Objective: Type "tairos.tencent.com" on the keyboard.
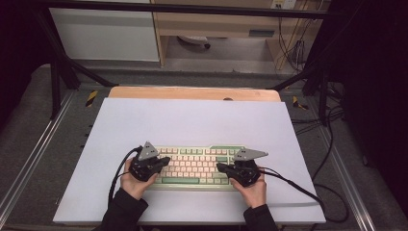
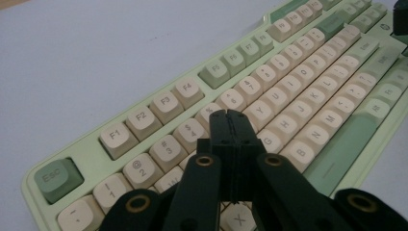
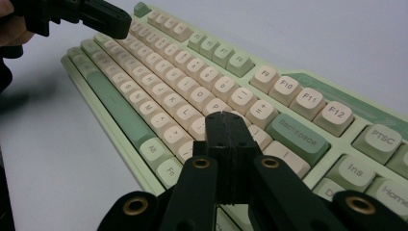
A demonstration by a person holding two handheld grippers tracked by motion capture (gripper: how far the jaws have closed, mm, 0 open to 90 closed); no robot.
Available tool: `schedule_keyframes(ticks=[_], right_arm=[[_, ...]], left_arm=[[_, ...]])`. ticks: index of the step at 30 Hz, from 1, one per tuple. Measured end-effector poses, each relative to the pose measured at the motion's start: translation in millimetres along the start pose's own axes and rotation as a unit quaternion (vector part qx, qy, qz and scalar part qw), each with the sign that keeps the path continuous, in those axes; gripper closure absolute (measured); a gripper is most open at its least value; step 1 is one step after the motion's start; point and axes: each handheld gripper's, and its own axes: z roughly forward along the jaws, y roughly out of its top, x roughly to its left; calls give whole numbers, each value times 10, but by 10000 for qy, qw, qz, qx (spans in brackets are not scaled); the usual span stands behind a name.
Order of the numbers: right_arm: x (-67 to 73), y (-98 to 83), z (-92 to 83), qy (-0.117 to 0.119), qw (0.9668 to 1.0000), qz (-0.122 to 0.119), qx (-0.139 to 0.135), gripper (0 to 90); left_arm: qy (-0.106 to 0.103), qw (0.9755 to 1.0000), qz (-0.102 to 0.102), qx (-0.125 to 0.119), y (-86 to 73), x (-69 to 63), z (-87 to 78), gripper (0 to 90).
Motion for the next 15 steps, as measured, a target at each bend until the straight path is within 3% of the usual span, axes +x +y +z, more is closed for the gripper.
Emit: schedule_keyframes(ticks=[15], right_arm=[[2, 1, -2, -6, 10000, 1, 5, 900]], left_arm=[[134, 9998, -120, 115, -50, 101, 58, 900]])
